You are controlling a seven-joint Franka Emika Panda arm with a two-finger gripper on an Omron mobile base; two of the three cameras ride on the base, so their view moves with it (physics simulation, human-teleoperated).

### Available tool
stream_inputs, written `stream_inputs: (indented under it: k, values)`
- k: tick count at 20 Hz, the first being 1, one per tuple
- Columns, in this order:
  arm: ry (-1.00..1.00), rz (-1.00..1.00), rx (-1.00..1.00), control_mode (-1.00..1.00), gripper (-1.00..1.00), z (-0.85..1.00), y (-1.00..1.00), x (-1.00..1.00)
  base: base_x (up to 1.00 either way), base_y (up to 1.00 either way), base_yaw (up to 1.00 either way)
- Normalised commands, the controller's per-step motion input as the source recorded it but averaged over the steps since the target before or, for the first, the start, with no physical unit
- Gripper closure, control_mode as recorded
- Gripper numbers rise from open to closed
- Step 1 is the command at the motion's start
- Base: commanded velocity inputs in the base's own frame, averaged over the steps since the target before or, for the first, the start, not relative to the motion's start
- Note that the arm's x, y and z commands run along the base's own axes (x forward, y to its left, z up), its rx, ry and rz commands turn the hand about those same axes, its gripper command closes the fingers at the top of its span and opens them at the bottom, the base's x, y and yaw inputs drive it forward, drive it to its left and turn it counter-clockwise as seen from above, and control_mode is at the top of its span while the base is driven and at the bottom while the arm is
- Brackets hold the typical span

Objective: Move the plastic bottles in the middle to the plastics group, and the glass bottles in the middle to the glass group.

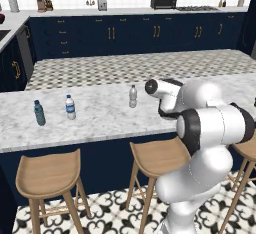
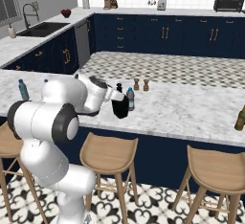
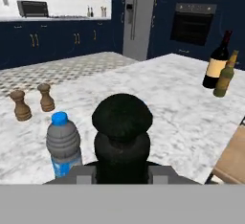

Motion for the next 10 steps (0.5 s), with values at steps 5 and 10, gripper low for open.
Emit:
stream_inputs:
  k: [5, 10]
  values:
    - [0.05, -0.30, 0.00, -1.00, 1.00, 0.05, -0.90, 0.00, 0.00, 0.00, 0.00]
    - [0.00, -0.16, 0.00, -1.00, 1.00, 0.00, -0.96, 0.07, 0.00, 0.00, 0.00]
